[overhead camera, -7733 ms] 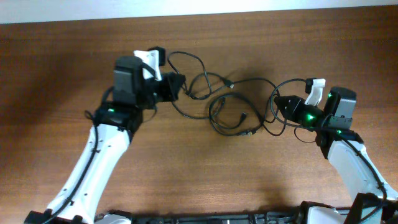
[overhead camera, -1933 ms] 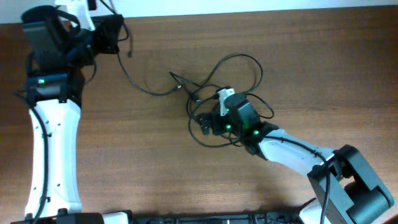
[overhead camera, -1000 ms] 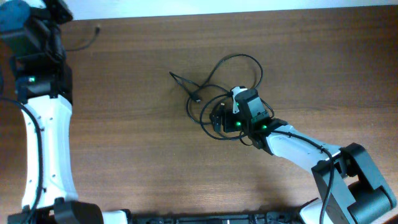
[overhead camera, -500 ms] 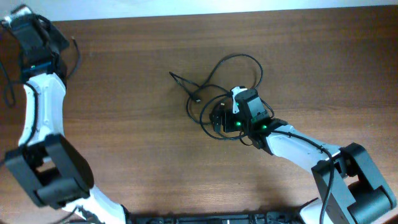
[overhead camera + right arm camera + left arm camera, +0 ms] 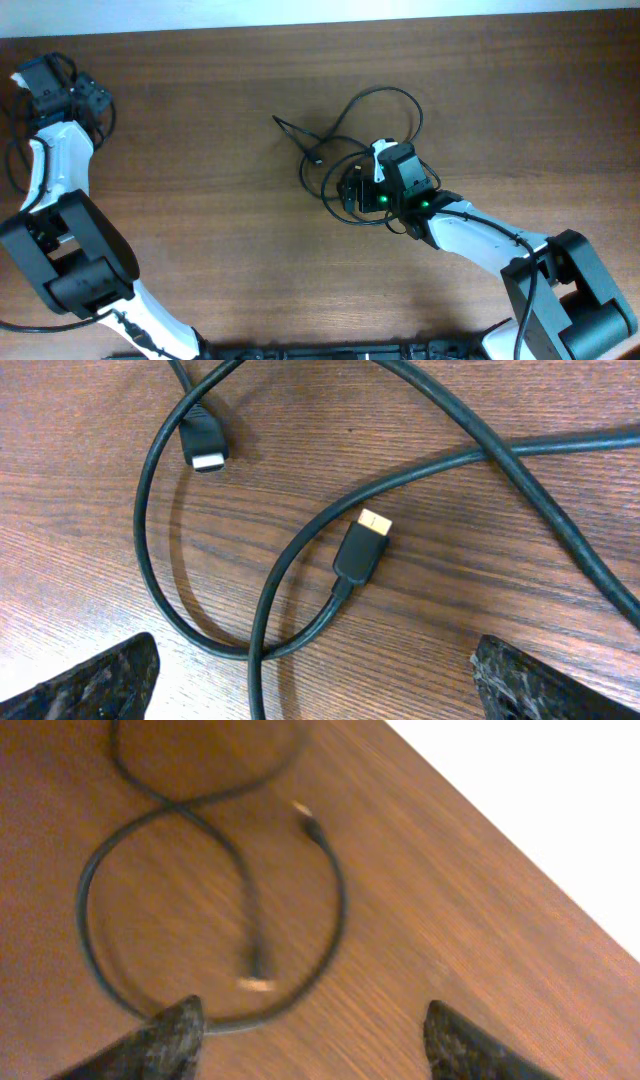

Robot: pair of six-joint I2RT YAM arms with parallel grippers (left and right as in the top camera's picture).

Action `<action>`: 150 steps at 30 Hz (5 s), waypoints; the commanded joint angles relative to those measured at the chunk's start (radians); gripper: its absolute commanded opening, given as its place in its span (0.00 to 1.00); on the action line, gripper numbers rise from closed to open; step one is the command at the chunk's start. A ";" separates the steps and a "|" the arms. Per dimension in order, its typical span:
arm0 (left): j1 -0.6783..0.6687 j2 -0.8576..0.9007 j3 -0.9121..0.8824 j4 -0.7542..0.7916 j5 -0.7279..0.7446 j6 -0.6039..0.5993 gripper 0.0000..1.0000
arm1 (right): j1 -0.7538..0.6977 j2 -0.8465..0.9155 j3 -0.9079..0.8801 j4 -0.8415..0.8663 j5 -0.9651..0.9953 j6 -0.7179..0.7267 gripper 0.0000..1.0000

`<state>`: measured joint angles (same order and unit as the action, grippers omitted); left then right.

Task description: Untangle cables

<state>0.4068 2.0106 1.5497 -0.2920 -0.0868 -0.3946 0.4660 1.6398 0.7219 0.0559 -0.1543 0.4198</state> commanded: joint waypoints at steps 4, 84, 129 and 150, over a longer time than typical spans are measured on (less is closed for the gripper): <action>-0.006 0.006 0.008 -0.036 0.441 -0.013 0.63 | -0.002 0.003 0.002 0.000 0.009 0.008 0.99; -0.909 -0.406 0.001 -0.446 0.286 0.276 0.99 | -0.669 -0.474 0.002 -0.317 -0.856 0.008 0.99; -1.026 0.078 0.001 -0.105 0.771 -0.682 0.68 | -0.670 -0.472 0.002 -0.534 -0.584 -0.051 0.99; -0.948 0.042 0.048 -0.105 0.801 -0.470 0.00 | -0.670 -0.472 0.002 -0.611 -0.566 -0.102 0.99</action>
<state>-0.5850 2.1345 1.5501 -0.3996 0.7013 -1.0149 -0.1997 1.1645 0.7216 -0.5537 -0.7292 0.3325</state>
